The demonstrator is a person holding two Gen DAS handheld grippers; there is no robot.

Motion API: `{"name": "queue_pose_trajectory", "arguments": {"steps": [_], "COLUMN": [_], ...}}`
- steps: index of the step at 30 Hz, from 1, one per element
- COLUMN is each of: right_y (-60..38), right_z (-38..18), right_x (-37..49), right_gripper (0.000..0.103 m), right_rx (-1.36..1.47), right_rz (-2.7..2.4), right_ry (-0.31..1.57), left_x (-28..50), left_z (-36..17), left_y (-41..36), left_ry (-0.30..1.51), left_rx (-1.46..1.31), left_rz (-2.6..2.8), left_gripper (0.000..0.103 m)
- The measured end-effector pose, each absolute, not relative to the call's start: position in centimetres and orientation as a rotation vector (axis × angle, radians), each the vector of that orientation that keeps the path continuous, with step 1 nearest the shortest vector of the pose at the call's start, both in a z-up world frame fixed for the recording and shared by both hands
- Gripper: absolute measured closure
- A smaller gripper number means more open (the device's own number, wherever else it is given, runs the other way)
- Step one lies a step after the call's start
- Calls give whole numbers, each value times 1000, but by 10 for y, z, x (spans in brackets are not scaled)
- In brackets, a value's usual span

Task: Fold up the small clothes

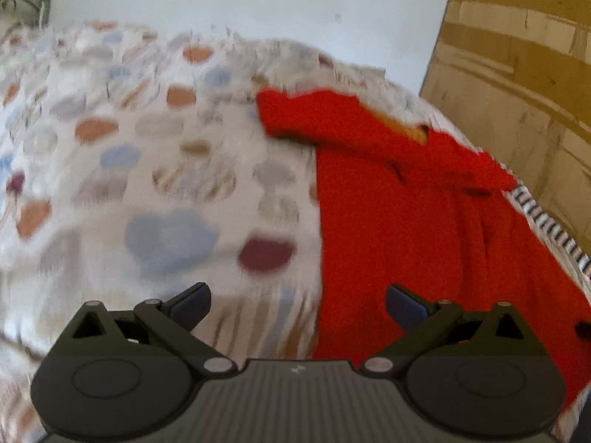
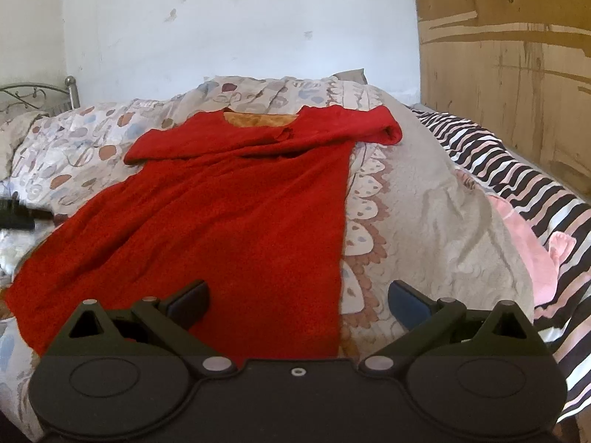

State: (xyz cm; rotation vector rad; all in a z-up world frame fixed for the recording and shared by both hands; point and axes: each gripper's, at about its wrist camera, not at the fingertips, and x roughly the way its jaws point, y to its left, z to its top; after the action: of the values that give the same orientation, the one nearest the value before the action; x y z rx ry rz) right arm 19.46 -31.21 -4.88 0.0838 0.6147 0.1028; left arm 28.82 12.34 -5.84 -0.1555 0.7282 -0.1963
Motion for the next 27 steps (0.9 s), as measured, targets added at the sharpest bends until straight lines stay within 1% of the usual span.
{"name": "queue_pose_trajectory", "arguments": {"steps": [2, 3, 4, 5, 7, 8, 11, 13, 14, 15, 16, 17, 18, 19, 24, 25, 27], "right_y": [-311, -310, -309, -309, -307, -306, -309, -312, -313, -314, -315, -317, -321, -325, -342, -344, -349], "right_z": [-48, -47, -46, -45, -44, -44, -46, -45, -44, -41, -38, -33, -30, -26, 2, 10, 22], "right_x": [190, 187, 184, 182, 177, 175, 173, 176, 177, 177, 177, 177, 176, 176, 164, 160, 151], "right_gripper": [10, 16, 20, 26, 31, 33, 35, 44, 59, 75, 83, 91, 93, 94, 96, 97, 97], "right_rx": [80, 78, 78, 81, 86, 90, 145, 186, 197, 205, 208, 216, 237, 257, 231, 216, 196], "right_rz": [111, 113, 117, 120, 117, 117, 122, 132, 148, 162, 160, 168, 177, 185, 209, 217, 230], "right_ry": [613, 611, 608, 608, 612, 616, 638, 654, 658, 661, 659, 661, 661, 658, 618, 611, 607], "left_x": [283, 281, 278, 275, 269, 268, 268, 271, 272, 273, 273, 272, 270, 267, 247, 242, 229], "left_z": [-66, -68, -70, -70, -68, -67, -68, -68, -67, -65, -61, -57, -52, -48, -20, -14, 0], "left_y": [129, 131, 133, 133, 134, 133, 125, 121, 120, 119, 117, 115, 113, 111, 107, 108, 111], "left_ry": [763, 780, 790, 796, 811, 821, 887, 911, 921, 927, 931, 933, 935, 933, 887, 882, 872], "left_rx": [-187, -197, -199, -195, -193, -188, -134, -132, -137, -138, -137, -138, -133, -123, -146, -159, -208], "left_rz": [-222, -234, -243, -247, -283, -299, -301, -281, -269, -258, -256, -255, -245, -232, -178, -173, -201], "left_gripper": [9, 19, 26, 29, 43, 44, 44, 44, 48, 65, 80, 87, 91, 93, 97, 103, 103]}}
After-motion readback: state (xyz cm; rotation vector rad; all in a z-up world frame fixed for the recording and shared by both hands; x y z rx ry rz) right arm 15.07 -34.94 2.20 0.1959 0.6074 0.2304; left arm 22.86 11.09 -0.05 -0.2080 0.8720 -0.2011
